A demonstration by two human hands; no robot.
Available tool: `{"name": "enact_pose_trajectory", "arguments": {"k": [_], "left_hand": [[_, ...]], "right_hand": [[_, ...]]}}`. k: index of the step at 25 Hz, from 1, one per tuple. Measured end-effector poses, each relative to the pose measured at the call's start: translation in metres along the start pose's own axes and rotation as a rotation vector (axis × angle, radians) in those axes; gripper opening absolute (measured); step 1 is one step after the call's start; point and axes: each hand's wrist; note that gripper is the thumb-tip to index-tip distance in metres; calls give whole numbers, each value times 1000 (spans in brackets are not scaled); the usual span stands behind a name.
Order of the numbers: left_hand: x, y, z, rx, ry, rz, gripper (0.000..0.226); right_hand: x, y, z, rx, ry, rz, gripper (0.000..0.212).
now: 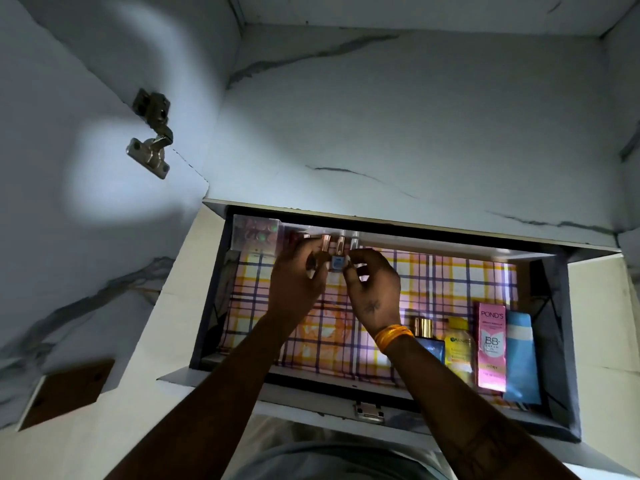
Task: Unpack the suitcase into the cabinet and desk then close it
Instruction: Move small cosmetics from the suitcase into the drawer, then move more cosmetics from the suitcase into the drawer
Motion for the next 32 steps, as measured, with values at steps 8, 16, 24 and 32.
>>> {"name": "enact_pose_trajectory", "arguments": {"k": [8, 16, 24, 32], "left_hand": [[-36, -53, 93, -765, -359, 335, 17], [-158, -70, 202, -851, -747, 328, 25], [-411, -70, 277, -719, -1169, 327, 35], [-690, -89, 275, -687, -1712, 540, 34]], "right_hand": [[6, 125, 12, 445, 274, 72, 21], [-86, 231, -8, 555, 590, 208, 29], [-300, 302, -38, 515, 1003, 384, 30], [-560, 324, -65, 414, 1529, 525, 27]]}}
Point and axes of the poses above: each hand's wrist, its own x-axis towards the middle knuckle, its own z-axis out of the back of the hand, y = z × x, and after that the axes turned 3 degrees about -x, right-handed
